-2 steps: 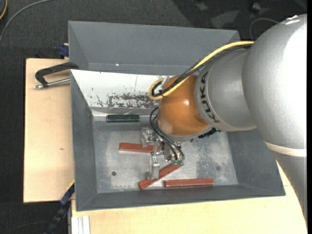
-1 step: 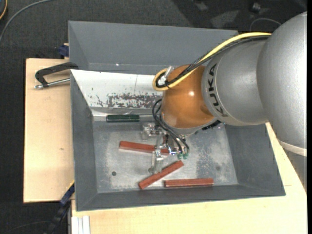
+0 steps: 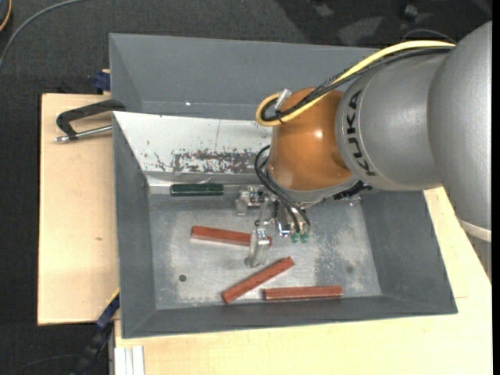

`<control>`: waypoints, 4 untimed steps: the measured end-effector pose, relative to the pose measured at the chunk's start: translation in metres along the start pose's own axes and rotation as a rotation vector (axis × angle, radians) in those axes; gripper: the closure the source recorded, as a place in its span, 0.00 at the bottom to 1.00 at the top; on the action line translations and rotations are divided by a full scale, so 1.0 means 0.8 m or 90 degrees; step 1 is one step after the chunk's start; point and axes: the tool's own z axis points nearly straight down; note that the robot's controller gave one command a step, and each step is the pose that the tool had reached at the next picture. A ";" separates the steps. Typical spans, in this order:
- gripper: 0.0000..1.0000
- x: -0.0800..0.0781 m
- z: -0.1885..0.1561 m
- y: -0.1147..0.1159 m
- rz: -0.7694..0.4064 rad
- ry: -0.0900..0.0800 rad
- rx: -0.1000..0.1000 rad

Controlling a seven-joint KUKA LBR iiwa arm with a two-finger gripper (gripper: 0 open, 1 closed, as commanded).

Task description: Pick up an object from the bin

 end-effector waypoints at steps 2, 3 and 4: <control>0.00 0.002 0.060 0.014 0.050 0.005 0.000; 1.00 0.002 0.060 0.014 0.050 0.004 0.000; 1.00 -0.001 0.023 0.015 0.049 0.000 -0.001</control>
Offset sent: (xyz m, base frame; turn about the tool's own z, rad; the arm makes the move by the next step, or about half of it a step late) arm -0.0015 0.0089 -0.0473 0.0803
